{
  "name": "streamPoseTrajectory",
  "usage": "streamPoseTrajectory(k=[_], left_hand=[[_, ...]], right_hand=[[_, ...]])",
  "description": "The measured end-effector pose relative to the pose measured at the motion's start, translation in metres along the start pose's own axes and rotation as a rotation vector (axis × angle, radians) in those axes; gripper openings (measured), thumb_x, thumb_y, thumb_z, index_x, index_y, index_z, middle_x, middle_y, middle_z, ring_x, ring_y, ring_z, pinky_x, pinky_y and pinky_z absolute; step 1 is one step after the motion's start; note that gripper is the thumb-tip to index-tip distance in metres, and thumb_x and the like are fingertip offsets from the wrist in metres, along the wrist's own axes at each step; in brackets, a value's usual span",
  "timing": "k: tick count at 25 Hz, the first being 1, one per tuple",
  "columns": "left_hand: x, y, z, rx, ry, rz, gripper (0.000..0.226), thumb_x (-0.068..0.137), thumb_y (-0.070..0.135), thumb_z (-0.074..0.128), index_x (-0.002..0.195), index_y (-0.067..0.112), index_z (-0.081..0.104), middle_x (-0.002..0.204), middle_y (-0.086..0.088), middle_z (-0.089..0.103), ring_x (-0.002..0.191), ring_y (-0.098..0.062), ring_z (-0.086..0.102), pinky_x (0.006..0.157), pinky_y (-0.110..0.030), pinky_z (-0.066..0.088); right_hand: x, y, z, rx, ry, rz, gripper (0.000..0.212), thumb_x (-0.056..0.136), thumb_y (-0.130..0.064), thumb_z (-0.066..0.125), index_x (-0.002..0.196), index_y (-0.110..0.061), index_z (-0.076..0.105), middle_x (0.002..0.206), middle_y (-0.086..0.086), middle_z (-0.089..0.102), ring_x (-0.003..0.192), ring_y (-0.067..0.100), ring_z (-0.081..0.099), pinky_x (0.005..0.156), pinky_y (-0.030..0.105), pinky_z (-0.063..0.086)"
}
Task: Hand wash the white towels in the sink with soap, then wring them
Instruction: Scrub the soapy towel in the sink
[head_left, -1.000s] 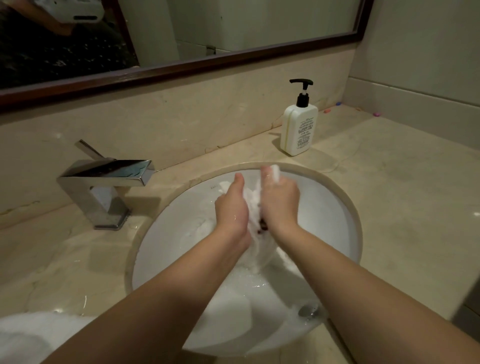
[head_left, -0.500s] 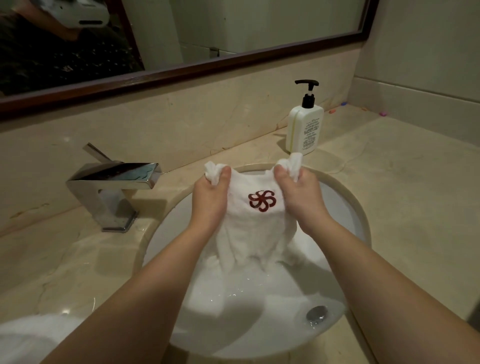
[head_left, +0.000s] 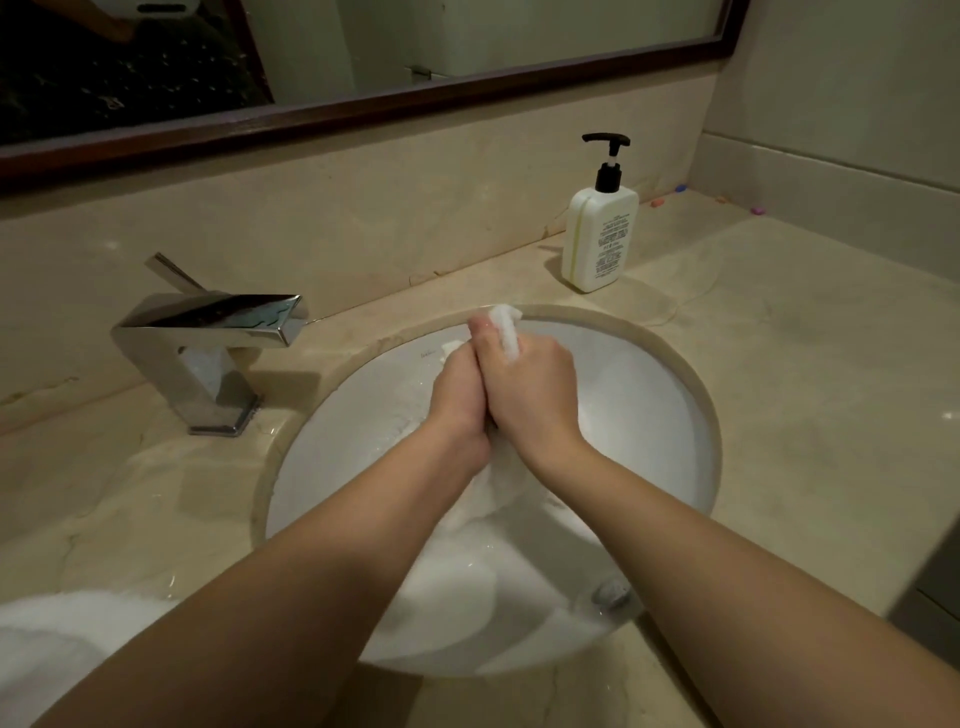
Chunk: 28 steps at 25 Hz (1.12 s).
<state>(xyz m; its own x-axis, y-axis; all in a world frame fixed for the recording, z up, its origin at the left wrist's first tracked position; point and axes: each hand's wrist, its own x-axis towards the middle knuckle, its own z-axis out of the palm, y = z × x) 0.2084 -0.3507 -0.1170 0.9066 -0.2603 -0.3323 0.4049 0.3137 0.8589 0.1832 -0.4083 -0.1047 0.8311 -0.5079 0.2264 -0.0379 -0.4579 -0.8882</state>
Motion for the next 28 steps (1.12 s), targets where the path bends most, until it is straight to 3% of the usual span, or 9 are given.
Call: streamPoseTrajectory(k=[3, 5, 7, 10, 14, 19, 21, 25, 28], left_hand=[[0.005, 0.003, -0.002, 0.067, 0.143, 0.023, 0.045, 0.091, 0.058, 0.063, 0.095, 0.013, 0.069, 0.088, -0.002, 0.073, 0.088, -0.021, 0.072, 0.078, -0.035, 0.057], [0.01, 0.002, -0.005, 0.092, 0.229, 0.087, 0.046, 0.095, 0.058, 0.06, 0.08, 0.015, 0.062, 0.07, 0.002, 0.069, 0.069, -0.015, 0.07, 0.061, -0.027, 0.055], [0.009, 0.002, -0.005, 0.049, 0.191, 0.054, 0.05, 0.096, 0.062, 0.056, 0.081, 0.015, 0.064, 0.065, 0.002, 0.069, 0.06, -0.013, 0.069, 0.052, -0.023, 0.05], [0.004, -0.003, 0.003, 0.143, 0.129, 0.049, 0.057, 0.094, 0.064, 0.056, 0.103, 0.009, 0.07, 0.09, -0.007, 0.078, 0.076, -0.021, 0.075, 0.061, -0.031, 0.057], [0.011, -0.004, -0.004, 0.219, 0.18, 0.08, 0.032, 0.095, 0.039, 0.064, 0.076, 0.013, 0.067, 0.063, 0.002, 0.069, 0.057, -0.014, 0.066, 0.051, -0.023, 0.047], [0.021, 0.005, -0.018, 0.062, 0.222, 0.037, 0.053, 0.096, 0.059, 0.057, 0.115, 0.01, 0.065, 0.103, -0.011, 0.077, 0.092, -0.028, 0.076, 0.089, -0.046, 0.06], [0.016, 0.007, -0.012, 0.118, 0.204, 0.059, 0.057, 0.096, 0.063, 0.054, 0.112, 0.009, 0.064, 0.101, -0.01, 0.076, 0.088, -0.025, 0.075, 0.082, -0.042, 0.062], [0.001, -0.004, 0.003, 0.036, 0.016, -0.015, 0.047, 0.098, 0.06, 0.051, 0.084, 0.018, 0.063, 0.076, -0.001, 0.064, 0.072, -0.014, 0.063, 0.062, -0.028, 0.048], [0.002, -0.002, 0.002, 0.116, 0.12, 0.065, 0.043, 0.094, 0.054, 0.063, 0.097, 0.012, 0.071, 0.085, -0.006, 0.076, 0.079, -0.022, 0.074, 0.062, -0.029, 0.053]], right_hand=[[0.014, 0.008, 0.0, 0.059, 0.023, 0.084, 0.055, 0.102, -0.043, 0.05, 0.054, -0.016, 0.052, 0.052, 0.002, 0.054, 0.058, 0.025, 0.057, 0.059, 0.034, 0.039], [0.001, 0.005, 0.005, 0.136, -0.018, 0.05, 0.048, 0.101, -0.039, 0.053, 0.063, -0.011, 0.062, 0.057, 0.005, 0.061, 0.061, 0.027, 0.062, 0.058, 0.037, 0.045], [-0.007, 0.004, 0.01, 0.122, -0.047, 0.013, 0.046, 0.102, -0.038, 0.051, 0.067, -0.009, 0.063, 0.06, 0.006, 0.063, 0.065, 0.028, 0.065, 0.06, 0.039, 0.048], [0.014, 0.011, -0.004, 0.119, 0.047, 0.154, 0.044, 0.103, -0.038, 0.047, 0.065, -0.016, 0.054, 0.06, 0.004, 0.059, 0.068, 0.028, 0.062, 0.064, 0.04, 0.048], [-0.006, 0.006, -0.006, 0.217, -0.066, 0.181, 0.057, 0.097, -0.054, 0.054, 0.064, -0.008, 0.065, 0.061, 0.007, 0.068, 0.064, 0.023, 0.068, 0.062, 0.035, 0.052], [0.004, 0.003, -0.018, 0.361, 0.145, 0.193, 0.057, 0.091, -0.046, 0.069, 0.05, -0.019, 0.04, 0.042, -0.009, 0.038, 0.041, 0.008, 0.037, 0.048, 0.026, 0.033], [0.002, 0.005, -0.018, 0.397, 0.166, 0.148, 0.056, 0.093, -0.045, 0.067, 0.051, -0.02, 0.039, 0.044, -0.008, 0.038, 0.043, 0.009, 0.036, 0.048, 0.027, 0.033], [-0.006, -0.003, -0.006, 0.129, 0.021, 0.056, 0.064, 0.096, -0.06, 0.049, 0.05, -0.016, 0.053, 0.05, 0.0, 0.057, 0.057, 0.021, 0.06, 0.059, 0.038, 0.05], [0.006, 0.004, -0.008, 0.116, 0.07, 0.065, 0.055, 0.102, -0.05, 0.047, 0.057, -0.022, 0.059, 0.061, 0.006, 0.064, 0.067, 0.029, 0.065, 0.07, 0.048, 0.052]])
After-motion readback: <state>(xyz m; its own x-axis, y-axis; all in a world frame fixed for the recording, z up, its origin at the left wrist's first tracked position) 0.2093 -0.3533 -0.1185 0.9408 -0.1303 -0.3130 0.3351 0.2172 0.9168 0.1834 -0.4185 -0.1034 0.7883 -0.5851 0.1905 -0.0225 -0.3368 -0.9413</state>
